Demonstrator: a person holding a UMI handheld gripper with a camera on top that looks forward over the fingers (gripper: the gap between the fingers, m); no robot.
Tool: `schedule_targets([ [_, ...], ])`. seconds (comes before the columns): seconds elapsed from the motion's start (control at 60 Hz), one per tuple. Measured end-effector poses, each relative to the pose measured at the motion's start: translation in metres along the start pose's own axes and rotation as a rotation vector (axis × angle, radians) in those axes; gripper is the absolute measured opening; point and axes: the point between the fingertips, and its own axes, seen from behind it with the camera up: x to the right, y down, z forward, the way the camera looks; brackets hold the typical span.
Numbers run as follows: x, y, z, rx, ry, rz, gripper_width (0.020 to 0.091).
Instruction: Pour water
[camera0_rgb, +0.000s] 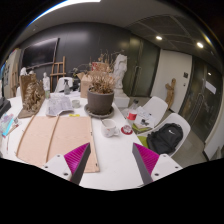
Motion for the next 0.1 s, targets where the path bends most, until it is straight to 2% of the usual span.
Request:
schedule_targets([
  [0.1,-0.0088,0.0002,-0.0063,-0.002,-0.014,-0.017,0.0855],
])
